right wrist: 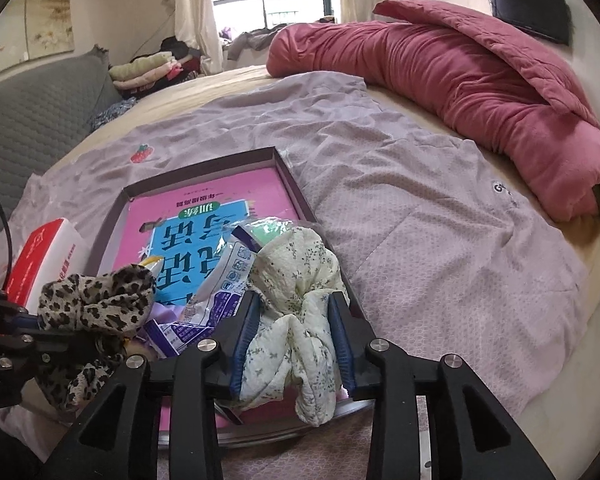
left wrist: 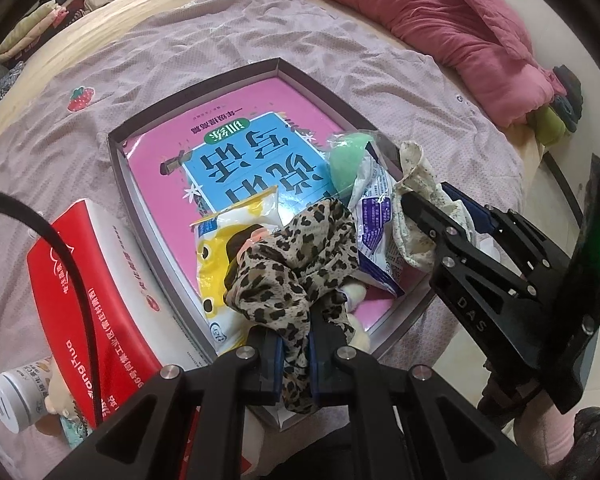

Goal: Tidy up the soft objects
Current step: 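Release the floral scrunchie into the tray with the right tool while the left tool lowers the leopard scrunchie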

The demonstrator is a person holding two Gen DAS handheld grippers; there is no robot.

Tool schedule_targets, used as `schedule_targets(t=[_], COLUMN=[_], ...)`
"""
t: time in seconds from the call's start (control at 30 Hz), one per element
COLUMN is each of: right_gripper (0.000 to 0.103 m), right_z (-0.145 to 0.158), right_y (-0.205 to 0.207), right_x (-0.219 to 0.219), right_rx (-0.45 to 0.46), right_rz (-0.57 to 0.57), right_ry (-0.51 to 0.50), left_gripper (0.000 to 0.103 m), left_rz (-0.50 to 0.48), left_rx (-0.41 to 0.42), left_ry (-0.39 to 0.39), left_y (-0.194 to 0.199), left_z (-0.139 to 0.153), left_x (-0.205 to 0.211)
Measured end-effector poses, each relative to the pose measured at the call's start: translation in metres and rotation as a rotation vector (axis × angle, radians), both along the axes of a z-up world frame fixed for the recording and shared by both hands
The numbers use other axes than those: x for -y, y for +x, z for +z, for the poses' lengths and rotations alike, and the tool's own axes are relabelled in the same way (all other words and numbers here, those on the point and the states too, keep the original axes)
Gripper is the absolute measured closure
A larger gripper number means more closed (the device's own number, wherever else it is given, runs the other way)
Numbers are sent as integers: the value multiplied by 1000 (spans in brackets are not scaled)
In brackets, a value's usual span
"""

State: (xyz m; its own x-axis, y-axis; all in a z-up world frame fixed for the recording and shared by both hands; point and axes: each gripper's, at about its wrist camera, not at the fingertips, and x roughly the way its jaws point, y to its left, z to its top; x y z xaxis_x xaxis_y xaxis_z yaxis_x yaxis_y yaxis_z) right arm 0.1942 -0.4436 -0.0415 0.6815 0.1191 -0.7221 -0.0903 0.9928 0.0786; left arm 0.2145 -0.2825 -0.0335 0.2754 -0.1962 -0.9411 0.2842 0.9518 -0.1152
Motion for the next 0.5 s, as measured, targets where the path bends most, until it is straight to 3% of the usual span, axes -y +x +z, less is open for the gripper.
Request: schedule_targets(t=[0.07, 0.13, 0.5], right_gripper=[60, 47, 39], right_z=[4, 9, 37], right_y=[-4, -7, -26], right_x=[-2, -4, 7], right_rx=[21, 32, 86], right_rz=[12, 23, -34], right_ry=[1, 7, 28], left_gripper=[93, 93, 92], left_rz=[2, 1, 4], left_rx=[-5, -6, -16], left_ry=[-1, 3, -3], left_y=[1, 2, 6], left_z=[-1, -2, -4], left_x=[0, 0, 1])
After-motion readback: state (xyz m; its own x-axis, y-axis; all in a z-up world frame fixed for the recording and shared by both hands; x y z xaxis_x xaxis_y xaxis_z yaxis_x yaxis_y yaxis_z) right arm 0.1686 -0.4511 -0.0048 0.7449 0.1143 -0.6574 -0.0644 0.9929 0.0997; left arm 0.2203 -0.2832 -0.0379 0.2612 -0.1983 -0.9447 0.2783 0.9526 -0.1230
